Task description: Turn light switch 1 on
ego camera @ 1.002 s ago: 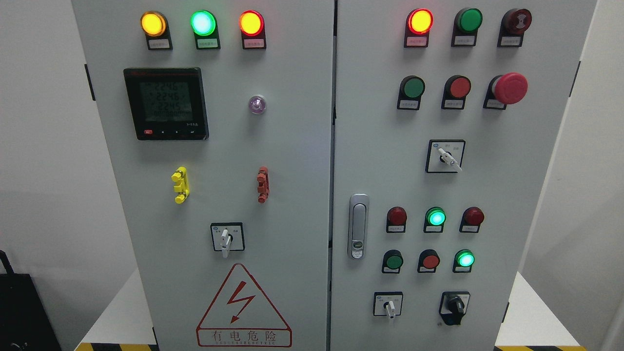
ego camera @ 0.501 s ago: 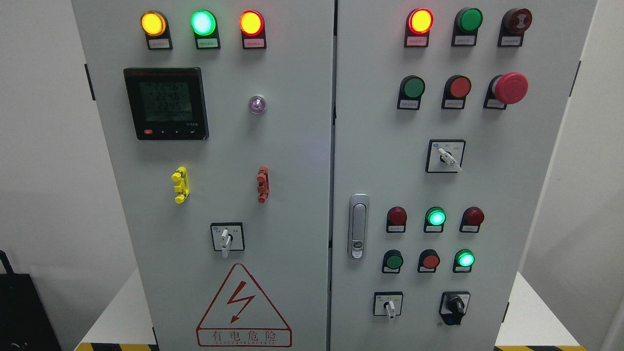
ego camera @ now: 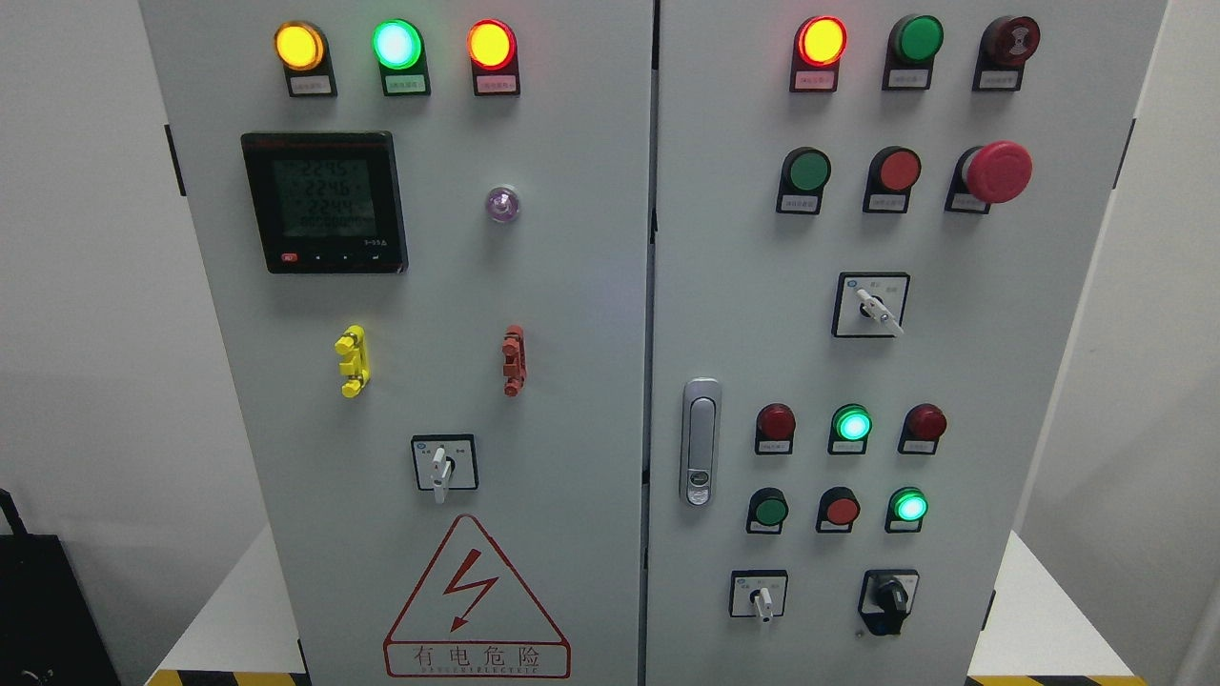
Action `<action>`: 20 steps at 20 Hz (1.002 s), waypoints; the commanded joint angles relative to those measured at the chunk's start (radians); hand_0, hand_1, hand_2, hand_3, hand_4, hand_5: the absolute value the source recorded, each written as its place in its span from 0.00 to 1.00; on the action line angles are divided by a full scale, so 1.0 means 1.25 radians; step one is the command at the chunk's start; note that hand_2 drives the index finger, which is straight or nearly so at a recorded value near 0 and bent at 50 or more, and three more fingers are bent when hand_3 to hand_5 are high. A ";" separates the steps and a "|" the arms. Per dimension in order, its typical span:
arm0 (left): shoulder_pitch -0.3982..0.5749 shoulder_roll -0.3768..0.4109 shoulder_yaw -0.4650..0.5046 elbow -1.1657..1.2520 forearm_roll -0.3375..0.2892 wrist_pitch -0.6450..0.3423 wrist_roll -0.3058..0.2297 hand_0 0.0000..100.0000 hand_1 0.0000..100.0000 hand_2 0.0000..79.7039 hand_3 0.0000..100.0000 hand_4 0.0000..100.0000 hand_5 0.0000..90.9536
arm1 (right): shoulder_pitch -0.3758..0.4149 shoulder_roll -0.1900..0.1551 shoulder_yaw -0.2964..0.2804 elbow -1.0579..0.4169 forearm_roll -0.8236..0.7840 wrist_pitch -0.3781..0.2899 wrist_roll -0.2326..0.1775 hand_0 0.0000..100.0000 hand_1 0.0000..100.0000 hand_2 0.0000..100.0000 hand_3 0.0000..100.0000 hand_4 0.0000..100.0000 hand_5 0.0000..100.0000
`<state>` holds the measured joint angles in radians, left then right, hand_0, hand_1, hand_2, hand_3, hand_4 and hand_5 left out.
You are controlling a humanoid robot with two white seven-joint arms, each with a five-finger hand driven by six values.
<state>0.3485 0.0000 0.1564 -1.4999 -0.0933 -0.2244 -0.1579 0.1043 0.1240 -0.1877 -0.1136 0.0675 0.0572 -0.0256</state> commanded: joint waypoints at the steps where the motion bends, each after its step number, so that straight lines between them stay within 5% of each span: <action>1: -0.030 0.007 0.020 -0.221 0.005 -0.017 0.004 0.06 0.13 0.38 0.52 0.64 0.32 | 0.000 0.000 -0.001 0.000 0.000 0.000 0.003 0.00 0.00 0.00 0.00 0.00 0.00; 5: -0.049 0.001 0.014 -0.274 0.005 -0.017 0.005 0.04 0.14 0.39 0.54 0.66 0.39 | 0.000 0.000 0.000 0.000 0.000 0.000 0.003 0.00 0.00 0.00 0.00 0.00 0.00; 10: -0.107 -0.002 -0.028 -0.307 0.005 -0.008 0.085 0.02 0.20 0.42 0.57 0.70 0.59 | 0.000 0.000 -0.001 0.000 0.000 0.000 0.002 0.00 0.00 0.00 0.00 0.00 0.00; 15: -0.112 -0.034 -0.066 -0.339 0.000 -0.005 0.092 0.00 0.28 0.50 0.64 0.75 0.70 | 0.000 0.000 -0.001 0.000 0.000 0.000 0.003 0.00 0.00 0.00 0.00 0.00 0.00; 20: -0.157 -0.022 -0.129 -0.363 0.000 0.053 0.179 0.00 0.29 0.57 0.70 0.82 0.80 | 0.000 0.000 0.000 0.000 0.000 0.000 0.002 0.00 0.00 0.00 0.00 0.00 0.00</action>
<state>0.1995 -0.0114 0.0958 -1.8368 -0.0920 -0.1961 0.0185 0.1043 0.1240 -0.1881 -0.1135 0.0675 0.0572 -0.0228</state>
